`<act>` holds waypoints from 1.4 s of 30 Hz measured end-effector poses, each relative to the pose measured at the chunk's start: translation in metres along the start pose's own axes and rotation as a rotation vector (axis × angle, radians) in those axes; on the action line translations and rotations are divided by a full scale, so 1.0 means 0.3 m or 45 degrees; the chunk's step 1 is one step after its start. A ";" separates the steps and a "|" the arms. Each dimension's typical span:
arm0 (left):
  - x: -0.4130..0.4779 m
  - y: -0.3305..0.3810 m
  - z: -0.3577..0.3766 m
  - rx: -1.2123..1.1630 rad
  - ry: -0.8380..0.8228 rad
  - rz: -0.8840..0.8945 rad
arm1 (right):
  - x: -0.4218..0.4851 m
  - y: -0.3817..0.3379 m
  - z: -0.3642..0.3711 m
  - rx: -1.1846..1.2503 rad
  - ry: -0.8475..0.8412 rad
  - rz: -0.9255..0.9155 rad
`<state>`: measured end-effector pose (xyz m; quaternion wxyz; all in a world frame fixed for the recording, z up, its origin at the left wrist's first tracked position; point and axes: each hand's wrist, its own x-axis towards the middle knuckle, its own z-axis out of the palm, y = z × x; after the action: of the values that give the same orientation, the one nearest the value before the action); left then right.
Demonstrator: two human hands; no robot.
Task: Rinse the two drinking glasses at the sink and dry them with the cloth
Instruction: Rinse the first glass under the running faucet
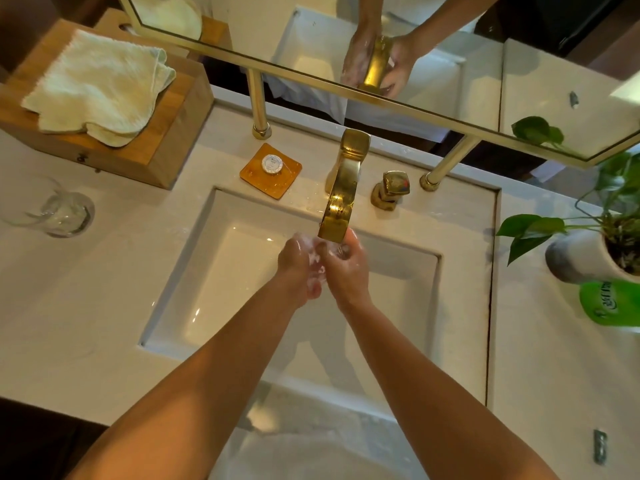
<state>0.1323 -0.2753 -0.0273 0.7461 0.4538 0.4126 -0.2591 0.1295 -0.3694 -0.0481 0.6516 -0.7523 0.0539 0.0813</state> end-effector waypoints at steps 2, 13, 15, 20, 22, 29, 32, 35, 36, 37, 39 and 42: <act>-0.021 0.000 0.003 0.090 0.095 0.012 | -0.003 0.017 0.002 -0.263 0.022 -0.171; -0.006 -0.105 -0.095 1.099 0.270 1.161 | 0.117 -0.081 -0.032 0.032 -0.583 1.233; 0.005 -0.072 -0.088 0.872 0.292 1.065 | 0.102 -0.051 0.009 0.056 -0.335 1.004; -0.030 0.022 -0.023 -0.038 0.247 0.133 | 0.053 0.038 0.035 -0.039 -0.052 0.234; -0.053 0.040 -0.026 -0.257 0.087 -0.181 | 0.030 0.033 0.027 -0.366 -0.080 -0.099; -0.023 -0.021 -0.024 -0.411 -0.013 -0.285 | 0.027 0.022 0.009 0.348 0.061 0.551; -0.009 -0.030 -0.054 -0.101 -0.056 -0.154 | 0.065 0.000 0.007 0.300 0.083 0.774; -0.012 -0.017 -0.062 0.505 0.018 0.098 | 0.081 -0.020 0.023 0.238 0.018 0.761; -0.013 -0.012 -0.060 0.603 0.022 0.129 | 0.083 -0.028 0.032 0.175 -0.035 0.729; -0.016 -0.006 -0.054 0.620 0.019 0.145 | 0.094 -0.031 0.042 0.127 -0.062 0.700; -0.005 0.000 -0.044 0.535 0.026 0.195 | 0.113 -0.037 0.053 0.064 -0.029 0.673; 0.016 -0.001 -0.039 0.463 -0.026 0.243 | 0.141 -0.016 0.020 0.163 -0.055 0.722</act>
<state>0.1300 -0.2650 -0.0344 0.6773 0.6153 0.3066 -0.2620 0.1714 -0.3617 -0.0524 0.6500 -0.6627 0.2531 0.2725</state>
